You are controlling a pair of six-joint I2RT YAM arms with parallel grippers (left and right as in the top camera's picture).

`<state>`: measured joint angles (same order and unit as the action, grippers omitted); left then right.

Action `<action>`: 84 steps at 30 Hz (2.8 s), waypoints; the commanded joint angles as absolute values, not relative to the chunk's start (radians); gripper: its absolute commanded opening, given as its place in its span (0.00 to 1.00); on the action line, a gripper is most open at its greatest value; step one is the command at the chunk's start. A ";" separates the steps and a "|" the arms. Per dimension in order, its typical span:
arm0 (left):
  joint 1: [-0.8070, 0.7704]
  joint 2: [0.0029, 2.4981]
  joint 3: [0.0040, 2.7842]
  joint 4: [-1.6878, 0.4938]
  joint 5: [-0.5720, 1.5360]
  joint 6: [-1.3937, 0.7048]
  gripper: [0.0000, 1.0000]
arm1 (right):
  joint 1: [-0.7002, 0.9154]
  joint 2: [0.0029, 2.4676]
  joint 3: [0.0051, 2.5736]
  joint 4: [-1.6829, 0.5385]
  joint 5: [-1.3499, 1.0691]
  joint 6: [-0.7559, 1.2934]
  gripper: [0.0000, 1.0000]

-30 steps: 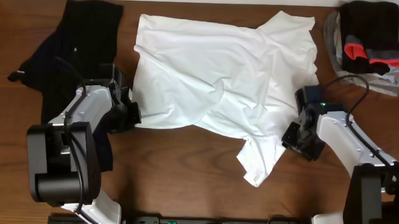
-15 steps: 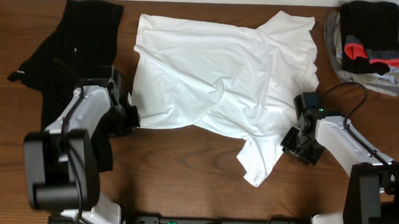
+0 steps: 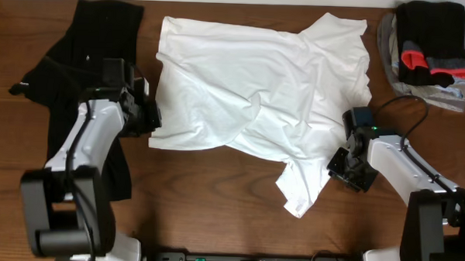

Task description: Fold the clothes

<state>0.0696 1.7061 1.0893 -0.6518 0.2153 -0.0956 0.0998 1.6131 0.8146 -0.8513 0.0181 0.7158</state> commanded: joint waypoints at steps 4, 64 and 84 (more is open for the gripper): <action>0.068 1.785 1.084 -0.632 0.255 -0.064 0.06 | 0.096 1.616 0.809 -0.849 0.018 0.725 0.34; 0.069 2.034 1.029 -0.577 0.254 -0.068 0.06 | -0.063 1.506 1.001 -0.841 -0.303 0.302 0.01; 0.069 2.034 1.029 -0.574 0.253 -0.068 0.06 | -0.021 1.557 0.819 -0.709 -0.056 0.388 0.01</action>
